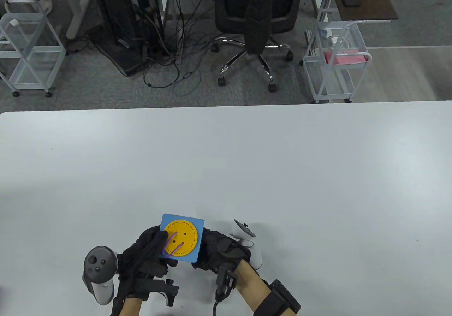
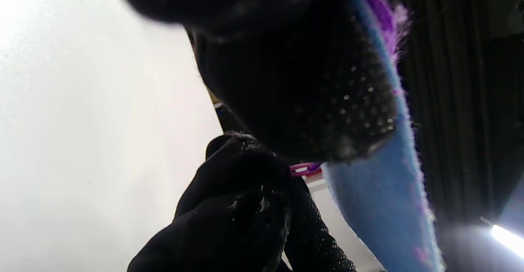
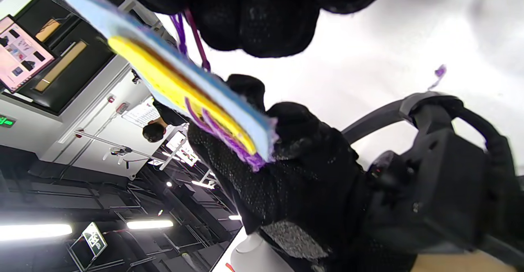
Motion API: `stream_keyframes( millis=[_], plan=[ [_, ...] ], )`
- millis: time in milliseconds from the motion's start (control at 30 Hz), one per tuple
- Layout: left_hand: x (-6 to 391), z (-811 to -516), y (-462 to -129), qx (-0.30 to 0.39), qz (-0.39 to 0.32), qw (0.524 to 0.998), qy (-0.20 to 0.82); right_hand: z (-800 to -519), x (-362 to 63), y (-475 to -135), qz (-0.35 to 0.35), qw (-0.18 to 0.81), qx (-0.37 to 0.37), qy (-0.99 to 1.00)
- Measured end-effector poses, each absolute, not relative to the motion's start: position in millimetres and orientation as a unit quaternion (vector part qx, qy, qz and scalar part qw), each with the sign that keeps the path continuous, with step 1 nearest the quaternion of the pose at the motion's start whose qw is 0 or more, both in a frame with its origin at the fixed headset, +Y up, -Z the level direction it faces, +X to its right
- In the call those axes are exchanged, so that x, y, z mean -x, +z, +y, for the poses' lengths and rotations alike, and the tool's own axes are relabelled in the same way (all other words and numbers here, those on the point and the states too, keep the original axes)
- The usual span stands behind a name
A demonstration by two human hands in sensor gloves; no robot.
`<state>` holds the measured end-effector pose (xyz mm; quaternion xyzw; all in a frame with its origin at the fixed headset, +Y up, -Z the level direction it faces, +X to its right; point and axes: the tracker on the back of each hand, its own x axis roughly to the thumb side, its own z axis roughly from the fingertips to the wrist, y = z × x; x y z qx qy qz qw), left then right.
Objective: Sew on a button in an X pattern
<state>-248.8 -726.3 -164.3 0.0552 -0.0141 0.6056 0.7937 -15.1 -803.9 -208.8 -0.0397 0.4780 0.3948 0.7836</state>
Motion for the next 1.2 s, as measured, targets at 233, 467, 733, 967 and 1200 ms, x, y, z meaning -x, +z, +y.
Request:
stream_keyframes(
  millis=[233,467,733,967,1200],
  plan=[
    [254,-725,-163,-0.068,-0.005,0.786,0.614,-802,6,-213,0.446,0.771,0.053,0.451],
    [258,-725,-163,-0.077,0.003,0.780,0.622,-796,-1,-215,0.405,0.742,0.065,0.530],
    [263,-724,-162,-0.091,0.013,0.772,0.629,-793,-4,-217,0.387,0.720,0.066,0.573],
    [264,-723,-161,-0.097,0.018,0.764,0.637,-795,-6,-218,0.384,0.702,0.071,0.595],
    [265,-722,-161,-0.101,0.022,0.760,0.642,-795,-8,-218,0.381,0.687,0.074,0.614]
  ],
)
